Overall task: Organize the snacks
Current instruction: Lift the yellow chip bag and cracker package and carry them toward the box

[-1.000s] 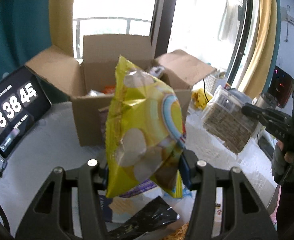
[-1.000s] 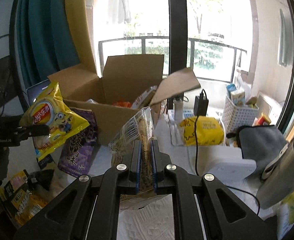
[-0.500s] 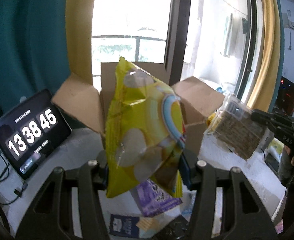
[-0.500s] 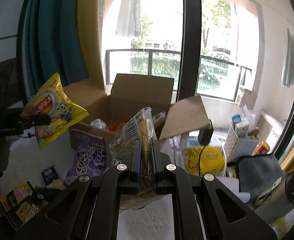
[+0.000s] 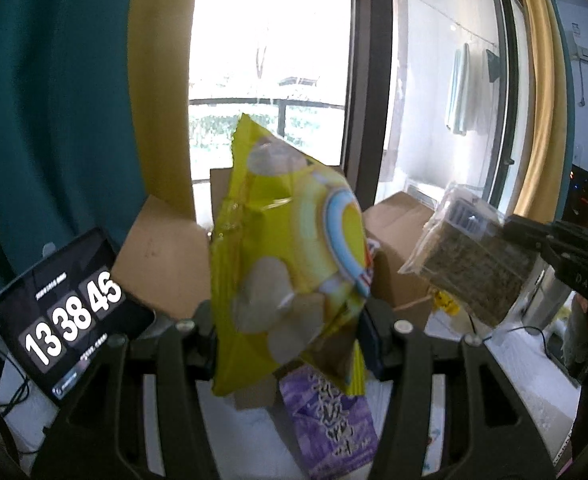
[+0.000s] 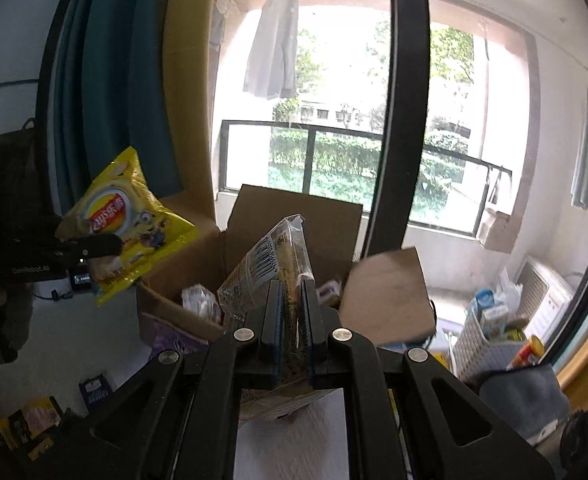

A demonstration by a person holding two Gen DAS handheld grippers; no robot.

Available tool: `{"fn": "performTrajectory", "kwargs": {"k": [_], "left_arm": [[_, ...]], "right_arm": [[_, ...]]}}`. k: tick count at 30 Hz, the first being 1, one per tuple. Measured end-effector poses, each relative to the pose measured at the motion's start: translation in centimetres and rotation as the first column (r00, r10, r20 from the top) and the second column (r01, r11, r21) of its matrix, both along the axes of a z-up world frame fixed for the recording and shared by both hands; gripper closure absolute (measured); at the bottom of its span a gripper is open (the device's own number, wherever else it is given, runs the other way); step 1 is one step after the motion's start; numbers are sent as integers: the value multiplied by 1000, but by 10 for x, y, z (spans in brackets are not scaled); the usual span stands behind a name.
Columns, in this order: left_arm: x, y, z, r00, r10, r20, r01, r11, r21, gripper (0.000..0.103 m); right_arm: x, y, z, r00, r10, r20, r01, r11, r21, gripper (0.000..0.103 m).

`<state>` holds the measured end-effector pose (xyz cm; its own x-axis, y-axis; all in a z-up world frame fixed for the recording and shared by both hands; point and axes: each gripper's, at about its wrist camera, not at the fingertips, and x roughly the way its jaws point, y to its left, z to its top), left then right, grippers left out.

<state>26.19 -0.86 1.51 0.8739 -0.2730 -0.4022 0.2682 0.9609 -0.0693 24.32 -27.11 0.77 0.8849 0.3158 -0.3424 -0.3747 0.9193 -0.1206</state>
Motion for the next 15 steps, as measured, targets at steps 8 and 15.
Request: {"fn": "performTrajectory", "kwargs": {"k": [8, 15], "left_arm": [[28, -11, 5, 1000, 1, 20, -2, 1000, 16, 49], [57, -13, 2, 1000, 13, 13, -13, 1000, 3, 49]], "right_arm": [[26, 4, 11, 999, 5, 32, -6, 1000, 12, 94], [50, 6, 16, 998, -19, 64, 17, 999, 34, 94]]}}
